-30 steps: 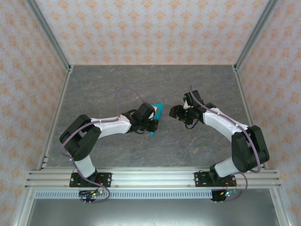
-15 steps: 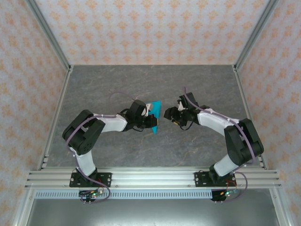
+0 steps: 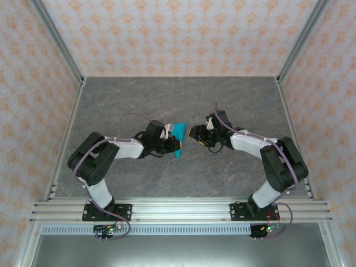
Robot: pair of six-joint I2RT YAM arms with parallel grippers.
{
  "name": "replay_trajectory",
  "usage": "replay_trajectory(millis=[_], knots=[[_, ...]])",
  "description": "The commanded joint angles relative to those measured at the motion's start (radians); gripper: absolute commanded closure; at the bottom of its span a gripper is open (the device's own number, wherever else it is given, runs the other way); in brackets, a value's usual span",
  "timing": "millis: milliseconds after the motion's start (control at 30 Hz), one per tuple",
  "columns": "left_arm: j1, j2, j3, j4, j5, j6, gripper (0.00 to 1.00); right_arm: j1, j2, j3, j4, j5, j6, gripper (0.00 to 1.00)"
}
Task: Fold a paper plane with a square sheet of paper (fold left side to right side)
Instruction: Fold the wing for the fifth time at the center of the table.
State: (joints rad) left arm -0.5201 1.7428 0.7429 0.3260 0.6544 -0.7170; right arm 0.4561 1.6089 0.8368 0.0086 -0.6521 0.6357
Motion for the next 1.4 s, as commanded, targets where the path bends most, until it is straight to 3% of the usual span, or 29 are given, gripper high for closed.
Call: replay_trajectory(millis=[0,300,533,767,1100,1367], knots=[[0.028,-0.014,-0.033,0.088,0.036,-0.037,0.99,0.01,0.021,0.008,0.04,-0.014,0.008,0.43],[0.047,0.015,-0.04,0.14,0.097,-0.056,1.0,0.03,0.08,0.03,0.143,-0.053,0.082,0.42],[0.05,0.02,-0.042,0.148,0.108,-0.058,1.0,0.031,0.182,0.139,0.211,-0.075,0.175,0.26],[0.05,0.027,-0.042,0.15,0.116,-0.056,1.0,0.032,0.273,0.272,0.113,-0.045,0.205,0.14],[0.05,0.036,-0.036,0.15,0.12,-0.059,1.0,0.044,0.381,0.419,-0.018,-0.043,0.192,0.13],[0.05,0.041,-0.033,0.15,0.12,-0.06,1.0,0.056,0.417,0.453,-0.015,-0.064,0.189,0.13]])
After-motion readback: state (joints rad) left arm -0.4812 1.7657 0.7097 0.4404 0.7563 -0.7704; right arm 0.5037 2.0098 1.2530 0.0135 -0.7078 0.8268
